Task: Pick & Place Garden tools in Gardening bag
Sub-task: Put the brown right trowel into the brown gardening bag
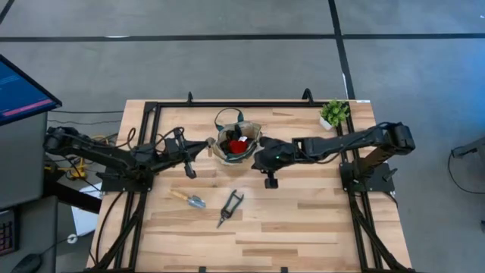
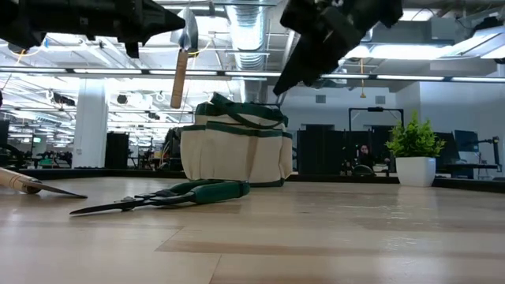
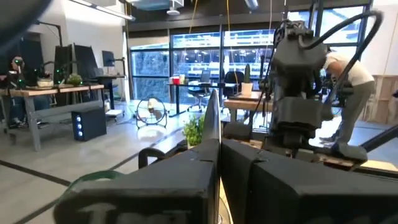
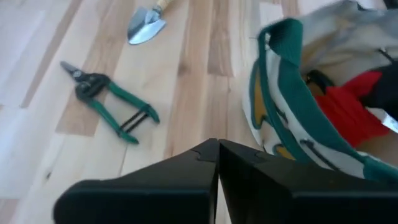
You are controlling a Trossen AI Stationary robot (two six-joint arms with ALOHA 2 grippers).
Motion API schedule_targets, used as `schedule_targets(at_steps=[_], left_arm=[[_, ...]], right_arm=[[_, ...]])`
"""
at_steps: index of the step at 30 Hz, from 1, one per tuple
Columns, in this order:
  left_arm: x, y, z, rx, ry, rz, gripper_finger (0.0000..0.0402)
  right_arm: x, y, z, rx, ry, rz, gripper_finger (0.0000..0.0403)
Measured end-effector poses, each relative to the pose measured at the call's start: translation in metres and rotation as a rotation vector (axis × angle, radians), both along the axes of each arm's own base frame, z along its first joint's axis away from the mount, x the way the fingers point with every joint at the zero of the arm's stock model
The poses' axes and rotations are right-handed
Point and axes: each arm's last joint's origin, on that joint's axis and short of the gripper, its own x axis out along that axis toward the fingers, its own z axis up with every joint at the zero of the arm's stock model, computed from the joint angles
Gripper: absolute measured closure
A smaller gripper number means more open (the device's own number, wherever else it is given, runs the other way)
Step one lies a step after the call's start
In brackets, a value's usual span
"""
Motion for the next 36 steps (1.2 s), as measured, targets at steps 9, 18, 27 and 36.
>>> schedule_targets(at_steps=[9,18,27,36], left_arm=[[0.003,0.006,-0.003,0.018,0.018,0.046,0.0401],[0.022,0.016,-0.016,0.003,-0.008,0.068,0.0401],[0.03,0.022,-0.026,0.0,0.017,0.092,0.0401],[0.04,0.027,-0.048,-0.02,0.113,0.122,0.0401]], right_arm=[[-0.021,-0.001,-0.008,0.093,-0.132,-0.038,0.0402],[-0.047,0.013,-0.003,0.14,-0.23,-0.013,0.0402],[-0.053,0.03,-0.003,0.118,-0.226,-0.026,0.0403],[-0.053,0.035,-0.003,0.09,-0.231,-0.045,0.0403]])
